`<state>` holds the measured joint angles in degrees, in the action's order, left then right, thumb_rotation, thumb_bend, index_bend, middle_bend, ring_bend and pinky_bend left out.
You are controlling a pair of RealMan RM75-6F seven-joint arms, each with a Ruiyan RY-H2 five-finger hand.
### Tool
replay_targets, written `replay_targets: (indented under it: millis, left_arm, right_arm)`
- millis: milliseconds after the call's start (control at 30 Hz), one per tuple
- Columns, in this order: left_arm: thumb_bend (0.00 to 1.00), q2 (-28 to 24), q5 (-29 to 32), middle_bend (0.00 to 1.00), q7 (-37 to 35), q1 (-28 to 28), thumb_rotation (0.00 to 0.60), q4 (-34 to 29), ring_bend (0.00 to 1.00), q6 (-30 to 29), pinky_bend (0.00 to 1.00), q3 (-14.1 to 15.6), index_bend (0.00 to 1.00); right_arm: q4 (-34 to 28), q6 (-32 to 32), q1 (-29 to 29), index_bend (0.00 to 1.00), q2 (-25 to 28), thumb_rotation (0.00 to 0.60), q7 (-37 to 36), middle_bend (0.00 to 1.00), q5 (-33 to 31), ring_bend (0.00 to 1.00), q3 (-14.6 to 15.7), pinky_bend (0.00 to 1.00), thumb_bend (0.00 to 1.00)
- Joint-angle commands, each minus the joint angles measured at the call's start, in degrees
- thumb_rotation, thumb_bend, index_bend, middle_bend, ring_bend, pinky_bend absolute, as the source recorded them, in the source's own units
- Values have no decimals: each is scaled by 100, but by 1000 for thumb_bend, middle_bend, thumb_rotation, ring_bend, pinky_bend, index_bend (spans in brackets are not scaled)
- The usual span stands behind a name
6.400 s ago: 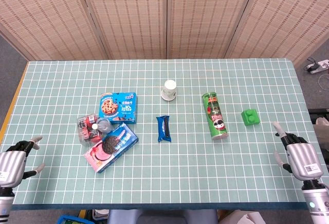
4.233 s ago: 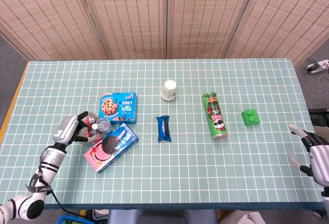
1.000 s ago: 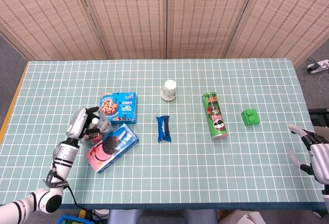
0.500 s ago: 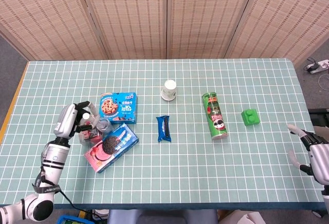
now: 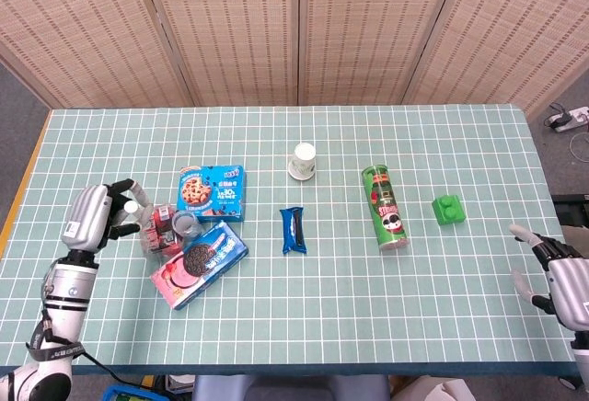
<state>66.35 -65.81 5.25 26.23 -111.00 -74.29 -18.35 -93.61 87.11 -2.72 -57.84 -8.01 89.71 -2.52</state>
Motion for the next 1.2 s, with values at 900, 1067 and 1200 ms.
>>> replay_targets:
  millis: [900,1067,1200]
  left_arm:
    - [583,354,-1023,1000,-721,-358,600,1608,1000,-459,1000,297,779]
    - [582,207,-796,1000,-1439,-397,600,1264,1000,-239,1000,196,779]
    - [582,-87,-659,1000,-2374,-454,600,862,1000,72,1000,105,779]
  right_arm:
    - [10,-16,1,200,0,600,-22,300,-43,287,3,372,361]
    - [15,-16,0,200,10,600,-45,300,-41,287,2,372,361]
    - [14,-5,5,200,14,600,-59,300,-34,287,3,372,361]
